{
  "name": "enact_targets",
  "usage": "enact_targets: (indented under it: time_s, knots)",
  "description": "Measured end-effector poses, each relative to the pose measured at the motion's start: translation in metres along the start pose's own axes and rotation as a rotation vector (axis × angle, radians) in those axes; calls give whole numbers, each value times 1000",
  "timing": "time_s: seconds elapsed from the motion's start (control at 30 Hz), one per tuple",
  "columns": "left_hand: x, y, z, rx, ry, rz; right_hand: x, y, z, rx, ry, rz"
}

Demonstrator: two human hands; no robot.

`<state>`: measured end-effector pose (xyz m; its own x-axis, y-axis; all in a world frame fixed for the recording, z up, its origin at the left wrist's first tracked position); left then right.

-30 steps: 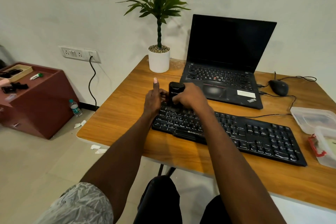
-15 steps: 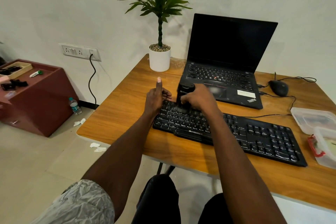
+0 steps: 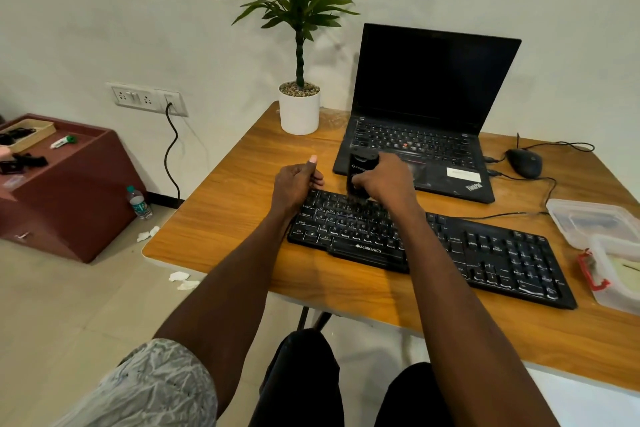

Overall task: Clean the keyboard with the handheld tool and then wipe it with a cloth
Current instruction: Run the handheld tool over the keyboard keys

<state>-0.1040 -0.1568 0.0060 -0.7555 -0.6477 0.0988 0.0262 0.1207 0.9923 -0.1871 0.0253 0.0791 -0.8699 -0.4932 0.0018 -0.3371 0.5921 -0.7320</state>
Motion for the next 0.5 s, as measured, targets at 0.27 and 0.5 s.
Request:
enact_targets:
  time_s: [0.27,0.5]
  knots:
    - [-3,-9,-9,-288,-38,-101,-7,-31,31,-8,-85,-91]
    - [0,-6,-30,217,61,3,-2,-43,38,-71,-161,-142]
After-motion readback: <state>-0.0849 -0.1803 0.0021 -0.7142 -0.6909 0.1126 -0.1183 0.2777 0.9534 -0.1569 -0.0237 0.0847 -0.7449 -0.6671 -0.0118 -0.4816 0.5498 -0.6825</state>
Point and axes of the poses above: each hand's wrist, its own x-axis towards the middle knuckle, its own z-axis out of the palm, y = z × x, the point moved 10 cm from there along x, towards the middle knuckle, and after that the axes turned 3 degrees about -y, right-handed, at the moved point
